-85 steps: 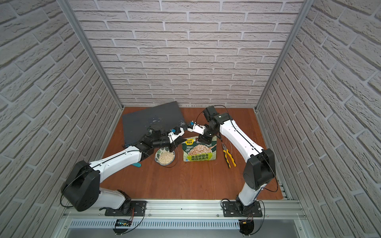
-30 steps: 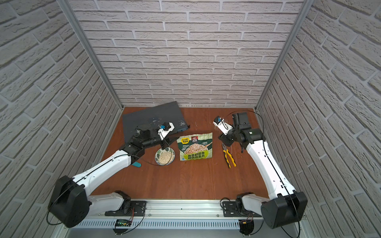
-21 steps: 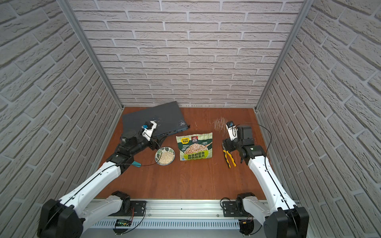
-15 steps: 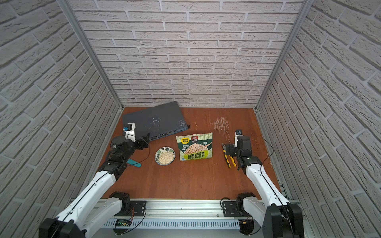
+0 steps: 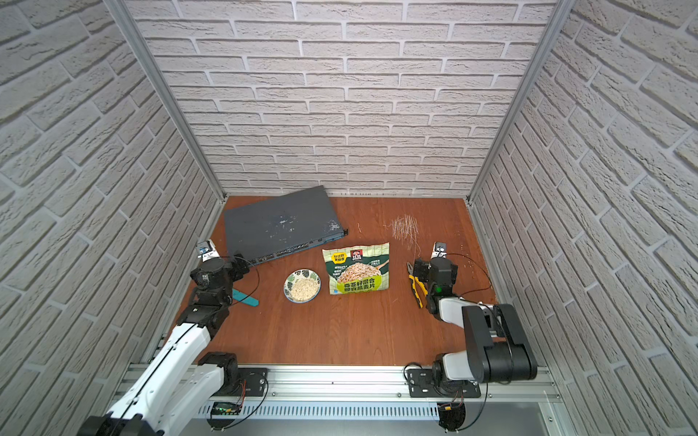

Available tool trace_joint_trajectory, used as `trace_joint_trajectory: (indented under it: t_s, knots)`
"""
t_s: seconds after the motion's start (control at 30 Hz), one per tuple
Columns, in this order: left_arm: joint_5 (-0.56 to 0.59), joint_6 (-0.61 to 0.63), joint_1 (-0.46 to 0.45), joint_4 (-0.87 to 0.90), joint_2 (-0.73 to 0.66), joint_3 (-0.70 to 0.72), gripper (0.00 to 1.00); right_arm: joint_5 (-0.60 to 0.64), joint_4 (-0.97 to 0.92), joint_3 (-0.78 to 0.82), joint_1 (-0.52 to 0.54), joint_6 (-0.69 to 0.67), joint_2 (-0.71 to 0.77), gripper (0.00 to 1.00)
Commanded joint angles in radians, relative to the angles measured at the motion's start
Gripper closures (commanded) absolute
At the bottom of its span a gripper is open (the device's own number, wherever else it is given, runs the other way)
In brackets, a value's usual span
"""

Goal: Pour the oats into the breakfast bowl
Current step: Reset both arms

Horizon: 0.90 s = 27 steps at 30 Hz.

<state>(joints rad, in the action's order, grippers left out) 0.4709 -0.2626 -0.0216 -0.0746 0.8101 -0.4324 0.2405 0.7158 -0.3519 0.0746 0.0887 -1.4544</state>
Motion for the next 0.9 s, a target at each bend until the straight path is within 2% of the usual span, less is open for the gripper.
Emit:
trace_joint_trajectory:
  t_s: [0.0,0.07,0.27,0.6,0.63,0.67,0.87]
  knots:
    - [-0.039,0.050,0.035,-0.187,0.052,0.042,0.02,-0.079,0.254,-0.002,-0.004,-0.048,-0.086,0.01]
    - [-0.108,0.087,0.048,-0.286,0.102,0.065,0.02,-0.091,0.141,-0.041,-0.011,-0.039,-0.076,0.01]
    - [-0.247,0.184,0.072,-0.560,0.322,0.106,0.02,-0.138,0.108,-0.067,-0.038,-0.026,-0.084,0.01]
    - [-0.397,0.166,0.126,-0.928,0.745,0.095,0.02,-0.140,0.110,-0.067,-0.040,-0.026,-0.084,0.01]
    - [-0.401,0.164,0.127,-0.810,0.729,0.057,0.02,-0.141,0.111,-0.067,-0.040,-0.025,-0.084,0.01]
    - [-0.393,0.169,0.124,-0.777,0.731,0.034,0.02,-0.141,0.111,-0.066,-0.040,-0.025,-0.084,0.01]
    - [-0.379,0.175,0.116,-0.775,0.729,0.032,0.02,-0.141,0.111,-0.065,-0.039,-0.025,-0.083,0.01]
